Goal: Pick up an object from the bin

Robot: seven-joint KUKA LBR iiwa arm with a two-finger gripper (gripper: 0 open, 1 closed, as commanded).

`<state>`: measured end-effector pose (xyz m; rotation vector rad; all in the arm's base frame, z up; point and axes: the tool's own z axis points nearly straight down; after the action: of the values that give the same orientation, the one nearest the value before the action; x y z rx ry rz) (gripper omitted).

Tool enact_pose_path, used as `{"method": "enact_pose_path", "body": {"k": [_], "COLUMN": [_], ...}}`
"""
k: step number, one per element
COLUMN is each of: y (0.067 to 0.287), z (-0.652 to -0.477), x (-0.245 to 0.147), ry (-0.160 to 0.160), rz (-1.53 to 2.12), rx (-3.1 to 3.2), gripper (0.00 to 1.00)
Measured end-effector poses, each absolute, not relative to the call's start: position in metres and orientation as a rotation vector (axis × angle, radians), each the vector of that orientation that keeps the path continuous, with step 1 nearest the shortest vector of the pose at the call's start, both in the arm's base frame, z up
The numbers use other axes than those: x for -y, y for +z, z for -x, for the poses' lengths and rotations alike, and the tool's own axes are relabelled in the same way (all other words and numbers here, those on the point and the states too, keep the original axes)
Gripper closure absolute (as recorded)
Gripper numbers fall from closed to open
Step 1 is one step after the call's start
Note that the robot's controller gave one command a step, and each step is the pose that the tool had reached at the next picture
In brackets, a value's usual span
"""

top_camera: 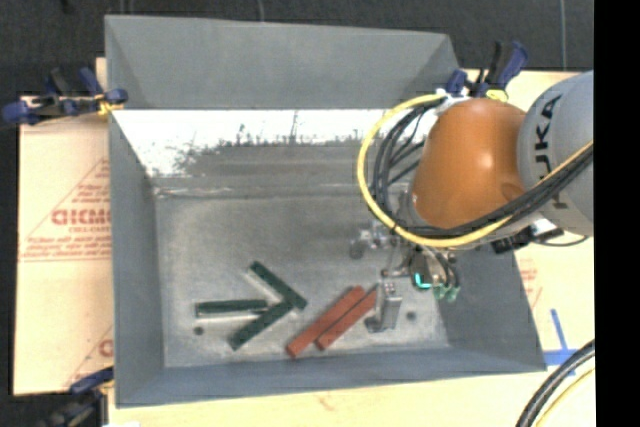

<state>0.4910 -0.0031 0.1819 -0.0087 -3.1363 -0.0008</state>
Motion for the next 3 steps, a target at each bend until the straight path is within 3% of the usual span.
{"method": "enact_pose_path", "body": {"k": [1,2,3], "y": [0.186,0.153,0.093], "z": [-0.493,-0.492,-0.487], "x": [0.003,0.000,-0.004], "ry": [-0.001,0.002,-0.001], "rz": [0.009,-0.223,-0.578], "rx": [3.144,3.145,3.084], "gripper": [0.00,0.00,0.00]}}
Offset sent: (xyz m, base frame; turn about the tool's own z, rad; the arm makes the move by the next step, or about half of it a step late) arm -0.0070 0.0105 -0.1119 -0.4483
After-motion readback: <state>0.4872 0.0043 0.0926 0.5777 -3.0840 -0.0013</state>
